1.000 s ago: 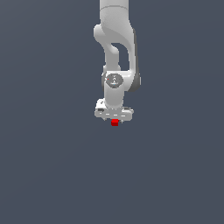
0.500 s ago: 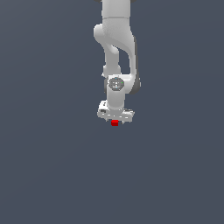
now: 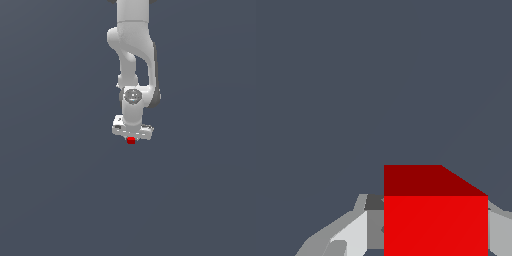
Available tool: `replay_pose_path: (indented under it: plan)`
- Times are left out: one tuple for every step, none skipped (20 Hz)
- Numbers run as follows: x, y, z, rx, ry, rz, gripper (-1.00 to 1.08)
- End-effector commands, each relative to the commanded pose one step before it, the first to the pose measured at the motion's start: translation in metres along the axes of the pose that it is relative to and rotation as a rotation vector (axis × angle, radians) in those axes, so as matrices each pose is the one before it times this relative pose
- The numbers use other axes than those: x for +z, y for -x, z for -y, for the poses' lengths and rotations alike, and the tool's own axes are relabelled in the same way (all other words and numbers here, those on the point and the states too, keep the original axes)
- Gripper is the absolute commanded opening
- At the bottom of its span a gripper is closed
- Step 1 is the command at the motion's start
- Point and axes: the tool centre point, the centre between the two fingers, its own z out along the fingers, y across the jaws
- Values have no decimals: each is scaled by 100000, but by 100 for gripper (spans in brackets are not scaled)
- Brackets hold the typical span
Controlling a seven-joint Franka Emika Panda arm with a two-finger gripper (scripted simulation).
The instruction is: Pick up the red cube and move it to a goal position.
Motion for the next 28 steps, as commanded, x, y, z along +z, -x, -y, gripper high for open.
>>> replay_pose_path:
  plan:
    - [38, 2, -32, 64, 24, 28, -100]
    - [0, 0, 0, 0, 0, 0, -100]
    - [-38, -4, 13, -29, -20, -34, -100]
    - [-27, -8, 0, 0, 0, 0, -100]
    - [-80, -23, 1, 0, 0, 0, -100]
    - [-133, -39, 2, 0, 0, 0, -100]
    - [-186, -55, 3, 0, 0, 0, -100]
    - [-239, -70, 4, 0, 0, 0, -100]
    - [-292, -86, 4, 0, 0, 0, -100]
    - [-344, -101, 5, 0, 0, 0, -100]
    - [-395, -116, 6, 0, 0, 0, -100]
    - [-446, -131, 7, 0, 0, 0, -100]
    - [-496, -146, 7, 0, 0, 0, -100]
    - [-546, -161, 8, 0, 0, 0, -100]
    - [-595, -176, 9, 0, 0, 0, -100]
    - [-644, -190, 10, 0, 0, 0, -100]
    - [-693, -205, 10, 0, 0, 0, -100]
    - [-746, -224, -15, 48, -4, -9, -100]
    - [-788, -234, 12, 0, 0, 0, -100]
    - [-835, -249, 12, 0, 0, 0, -100]
    - [-883, -263, 13, 0, 0, 0, -100]
    - [-930, -278, 14, 0, 0, 0, -100]
    - [-974, -292, 15, 0, 0, 0, -100]
    - [-988, -297, 15, 0, 0, 0, -100]
    - [-985, -297, 15, 0, 0, 0, -100]
    - [-982, -297, 15, 0, 0, 0, -100]
    - [-981, -302, -6, 45, 19, -6, -100]
    - [-978, -298, 16, 0, 0, 0, -100]
